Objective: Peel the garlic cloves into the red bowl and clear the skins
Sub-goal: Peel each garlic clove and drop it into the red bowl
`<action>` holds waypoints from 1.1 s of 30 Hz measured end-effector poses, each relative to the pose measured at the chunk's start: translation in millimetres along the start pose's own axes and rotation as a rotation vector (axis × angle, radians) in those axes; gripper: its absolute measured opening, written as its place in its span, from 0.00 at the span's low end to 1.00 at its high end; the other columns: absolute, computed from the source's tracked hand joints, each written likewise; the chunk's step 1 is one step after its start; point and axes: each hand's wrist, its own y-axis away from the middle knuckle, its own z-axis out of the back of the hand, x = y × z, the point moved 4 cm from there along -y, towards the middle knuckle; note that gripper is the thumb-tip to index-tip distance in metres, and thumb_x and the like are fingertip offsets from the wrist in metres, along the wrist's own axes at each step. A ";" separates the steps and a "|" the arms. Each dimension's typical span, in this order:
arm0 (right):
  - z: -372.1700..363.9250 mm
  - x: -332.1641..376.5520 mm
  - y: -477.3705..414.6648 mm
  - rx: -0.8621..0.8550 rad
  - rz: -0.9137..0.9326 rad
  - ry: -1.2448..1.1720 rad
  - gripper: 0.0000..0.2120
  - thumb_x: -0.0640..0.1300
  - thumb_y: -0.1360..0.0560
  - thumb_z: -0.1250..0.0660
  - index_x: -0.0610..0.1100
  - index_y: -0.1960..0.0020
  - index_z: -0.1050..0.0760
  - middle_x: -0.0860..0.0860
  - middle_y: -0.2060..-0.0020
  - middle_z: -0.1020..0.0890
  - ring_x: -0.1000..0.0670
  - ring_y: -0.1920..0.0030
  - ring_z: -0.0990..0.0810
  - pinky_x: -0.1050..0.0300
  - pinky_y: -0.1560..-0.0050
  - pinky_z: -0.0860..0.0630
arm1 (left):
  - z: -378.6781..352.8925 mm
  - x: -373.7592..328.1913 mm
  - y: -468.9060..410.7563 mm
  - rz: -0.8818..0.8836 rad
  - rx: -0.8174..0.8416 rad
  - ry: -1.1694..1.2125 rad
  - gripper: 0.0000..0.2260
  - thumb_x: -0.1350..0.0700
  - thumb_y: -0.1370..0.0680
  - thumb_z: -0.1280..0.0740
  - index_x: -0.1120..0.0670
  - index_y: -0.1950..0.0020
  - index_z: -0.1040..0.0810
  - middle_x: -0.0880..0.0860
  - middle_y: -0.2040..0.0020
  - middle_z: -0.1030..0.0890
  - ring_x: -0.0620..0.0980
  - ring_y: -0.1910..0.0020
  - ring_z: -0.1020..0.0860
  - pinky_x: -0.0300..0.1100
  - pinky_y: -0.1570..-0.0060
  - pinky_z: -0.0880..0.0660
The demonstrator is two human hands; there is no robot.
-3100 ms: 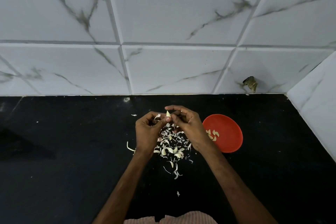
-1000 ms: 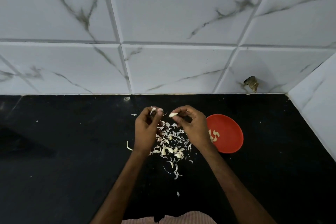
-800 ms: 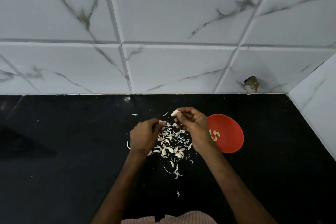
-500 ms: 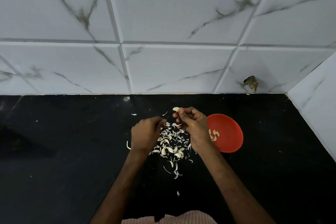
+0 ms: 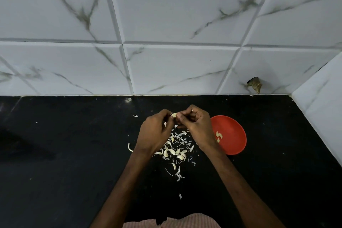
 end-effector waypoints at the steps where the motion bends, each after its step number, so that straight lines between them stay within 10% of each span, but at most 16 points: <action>1: 0.1 0.9 -0.3 0.012 0.007 0.013 0.06 0.33 0.24 0.28 0.40 0.58 0.23 0.45 0.58 0.13 0.45 0.57 0.13 0.53 0.60 0.16 | -0.3 0.2 -0.6 -0.004 0.013 -0.036 0.05 0.53 0.18 0.36 0.51 0.49 0.21 0.42 0.69 0.25 0.42 0.72 0.27 0.41 0.68 0.35; 33: 1.1 -2.0 -7.0 0.208 -0.270 -0.261 0.06 0.35 0.24 0.28 0.42 0.58 0.16 0.42 0.63 0.16 0.48 0.63 0.16 0.57 0.63 0.18 | -7.3 3.6 1.8 0.008 0.075 0.158 0.12 0.51 0.24 0.41 0.44 0.68 0.32 0.45 0.74 0.31 0.44 0.74 0.37 0.43 0.71 0.38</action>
